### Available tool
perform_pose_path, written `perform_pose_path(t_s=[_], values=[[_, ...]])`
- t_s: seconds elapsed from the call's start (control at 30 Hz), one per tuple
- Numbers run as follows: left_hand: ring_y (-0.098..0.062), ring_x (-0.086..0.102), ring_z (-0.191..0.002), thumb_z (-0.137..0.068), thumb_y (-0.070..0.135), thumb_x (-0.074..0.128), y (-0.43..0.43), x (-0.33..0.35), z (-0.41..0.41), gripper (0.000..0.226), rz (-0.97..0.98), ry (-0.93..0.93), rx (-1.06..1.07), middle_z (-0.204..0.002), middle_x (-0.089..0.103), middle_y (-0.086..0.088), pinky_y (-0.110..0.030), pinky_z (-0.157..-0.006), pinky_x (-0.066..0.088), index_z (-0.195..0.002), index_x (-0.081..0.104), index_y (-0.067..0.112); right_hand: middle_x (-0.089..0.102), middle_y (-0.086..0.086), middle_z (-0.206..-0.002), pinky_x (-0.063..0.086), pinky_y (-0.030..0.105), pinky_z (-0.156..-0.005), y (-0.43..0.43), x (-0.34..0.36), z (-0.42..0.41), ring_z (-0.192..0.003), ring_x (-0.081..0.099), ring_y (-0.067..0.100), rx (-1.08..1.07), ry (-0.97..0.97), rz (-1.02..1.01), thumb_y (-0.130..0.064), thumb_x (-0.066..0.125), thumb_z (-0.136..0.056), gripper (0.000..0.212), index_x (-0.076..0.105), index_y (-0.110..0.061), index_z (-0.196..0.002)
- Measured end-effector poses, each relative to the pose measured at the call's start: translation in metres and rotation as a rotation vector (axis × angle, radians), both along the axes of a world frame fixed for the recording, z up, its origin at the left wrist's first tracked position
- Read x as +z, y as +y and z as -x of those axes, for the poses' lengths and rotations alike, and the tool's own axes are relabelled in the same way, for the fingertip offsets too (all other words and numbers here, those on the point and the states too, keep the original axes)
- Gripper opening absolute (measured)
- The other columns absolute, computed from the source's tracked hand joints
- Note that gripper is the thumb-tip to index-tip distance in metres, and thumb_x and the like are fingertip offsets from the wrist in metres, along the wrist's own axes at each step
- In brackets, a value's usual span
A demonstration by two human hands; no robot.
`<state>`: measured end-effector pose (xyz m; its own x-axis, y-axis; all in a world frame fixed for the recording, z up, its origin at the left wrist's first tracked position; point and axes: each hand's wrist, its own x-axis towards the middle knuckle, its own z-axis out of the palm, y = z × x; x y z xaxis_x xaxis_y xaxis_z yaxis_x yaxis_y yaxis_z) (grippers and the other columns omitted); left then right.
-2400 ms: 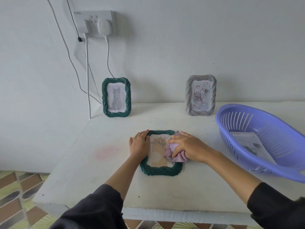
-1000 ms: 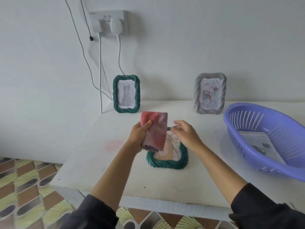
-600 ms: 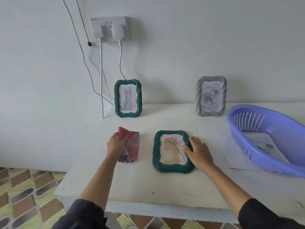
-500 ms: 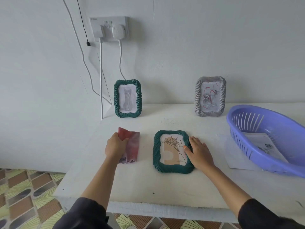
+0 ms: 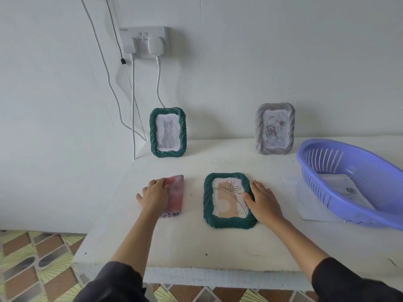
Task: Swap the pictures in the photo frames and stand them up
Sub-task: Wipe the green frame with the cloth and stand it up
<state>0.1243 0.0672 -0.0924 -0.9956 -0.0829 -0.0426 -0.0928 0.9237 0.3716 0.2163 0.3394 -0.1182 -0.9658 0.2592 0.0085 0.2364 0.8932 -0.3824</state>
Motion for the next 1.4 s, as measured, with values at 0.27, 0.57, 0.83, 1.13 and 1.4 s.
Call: perform_pose_path(t_s=[0.27, 0.57, 0.83, 1.13, 1.4], values=[[-0.02, 0.007, -0.147, -0.099, 0.038, 0.023, 0.017, 0.006, -0.007, 0.049, 0.129, 0.15, -0.17, -0.159, 0.013, 0.0, -0.049, -0.118, -0.001, -0.147, 0.025, 0.026, 0.014, 0.004, -0.158, 0.003, 0.032, -0.119, 0.001, 0.002, -0.001, -0.146, 0.009, 0.015, -0.018, 0.004, 0.046, -0.04, 0.029, -0.099, 0.059, 0.017, -0.01, -0.148], [-0.021, 0.002, -0.148, -0.099, 0.045, 0.013, 0.022, 0.002, -0.011, 0.05, 0.235, 0.06, -0.324, -0.159, 0.009, -0.001, -0.053, -0.115, -0.009, -0.148, 0.015, 0.035, 0.025, 0.007, -0.155, 0.012, 0.032, -0.117, -0.001, 0.012, -0.007, -0.144, 0.018, 0.018, -0.082, 0.05, 0.146, -0.038, 0.029, -0.099, 0.053, 0.036, -0.006, -0.141], [-0.029, 0.021, -0.138, -0.099, 0.04, 0.023, 0.087, 0.002, -0.053, 0.052, 0.198, -0.015, -0.391, -0.144, 0.033, -0.012, -0.047, -0.119, 0.004, -0.129, 0.047, 0.006, 0.05, 0.013, -0.104, 0.043, 0.031, -0.071, -0.021, 0.027, -0.011, -0.1, 0.05, 0.03, -0.245, 0.008, 0.103, -0.034, 0.052, -0.09, 0.041, 0.042, -0.012, -0.057], [-0.03, 0.052, -0.114, -0.091, 0.015, 0.054, 0.091, 0.018, -0.023, 0.032, -0.561, -0.093, -0.207, -0.126, 0.05, -0.01, -0.038, -0.095, 0.048, -0.121, 0.055, 0.005, 0.06, 0.009, -0.104, 0.051, 0.031, -0.077, -0.019, 0.039, 0.007, -0.094, 0.059, 0.024, -0.33, 0.209, 0.89, -0.001, 0.069, -0.078, 0.043, 0.048, -0.005, -0.115], [-0.024, 0.059, -0.078, -0.088, -0.01, 0.048, 0.111, 0.049, 0.036, 0.049, -1.245, -0.093, -0.22, -0.092, 0.061, -0.01, -0.037, -0.064, 0.055, -0.124, 0.033, 0.019, 0.063, 0.009, -0.099, 0.05, 0.023, -0.058, 0.005, 0.077, 0.08, -0.079, 0.06, 0.012, -0.133, 0.362, 0.972, 0.007, 0.058, -0.08, 0.051, 0.04, -0.011, -0.124]])
